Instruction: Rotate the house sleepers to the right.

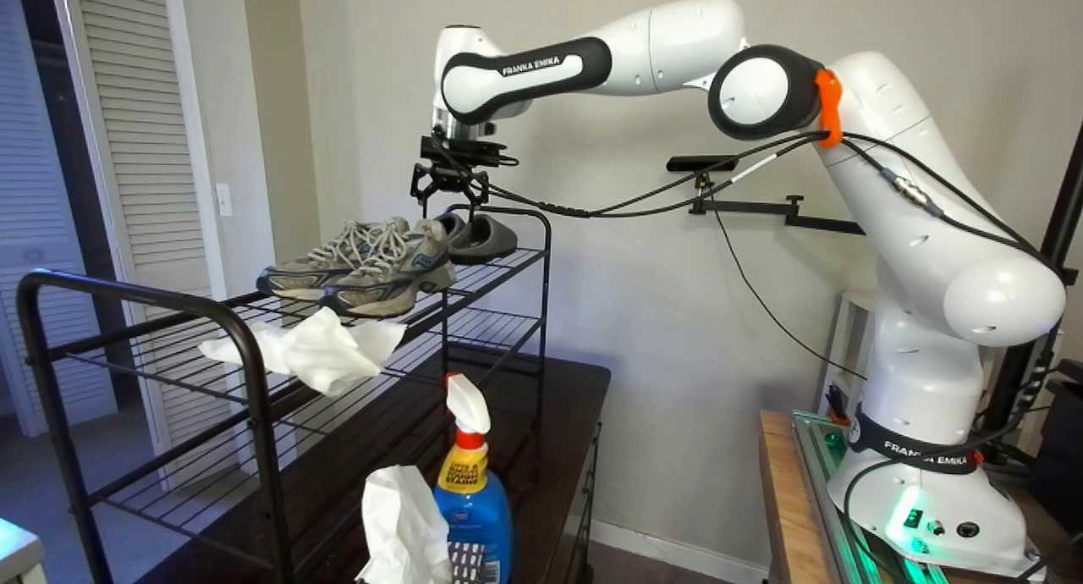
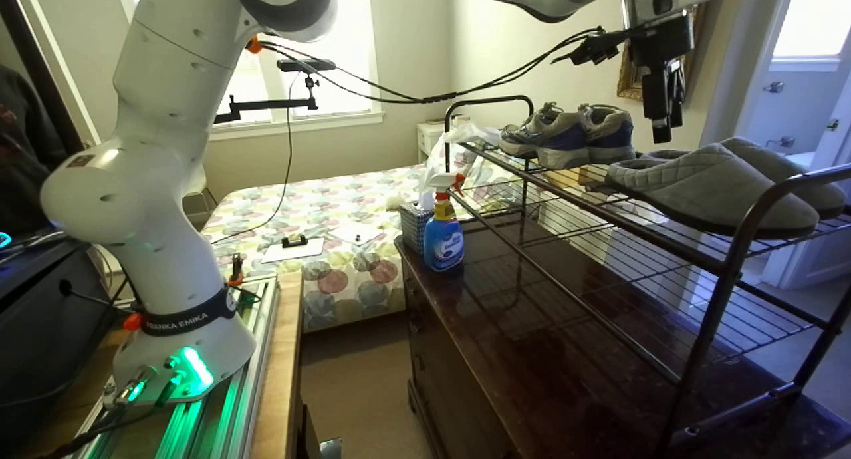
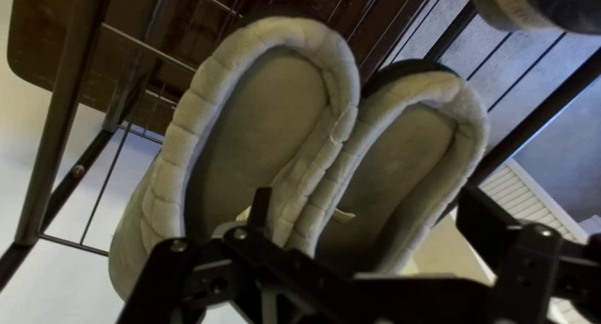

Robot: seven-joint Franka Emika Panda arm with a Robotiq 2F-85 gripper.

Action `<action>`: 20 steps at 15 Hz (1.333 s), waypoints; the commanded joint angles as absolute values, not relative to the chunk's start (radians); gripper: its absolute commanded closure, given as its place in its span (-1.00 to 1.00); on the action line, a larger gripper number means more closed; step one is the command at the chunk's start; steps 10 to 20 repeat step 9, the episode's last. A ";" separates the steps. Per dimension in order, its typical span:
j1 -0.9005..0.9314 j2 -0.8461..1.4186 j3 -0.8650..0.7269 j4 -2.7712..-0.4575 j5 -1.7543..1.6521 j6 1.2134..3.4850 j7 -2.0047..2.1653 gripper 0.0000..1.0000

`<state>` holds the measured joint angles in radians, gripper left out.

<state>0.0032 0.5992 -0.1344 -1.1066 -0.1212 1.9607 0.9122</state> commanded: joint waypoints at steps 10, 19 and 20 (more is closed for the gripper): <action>-0.039 0.503 -0.106 -1.228 -0.123 2.075 0.397 -1.00; -0.039 0.503 -0.106 -1.228 -0.123 2.075 0.397 -1.00; -0.039 0.503 -0.106 -1.228 -0.123 2.075 0.397 -1.00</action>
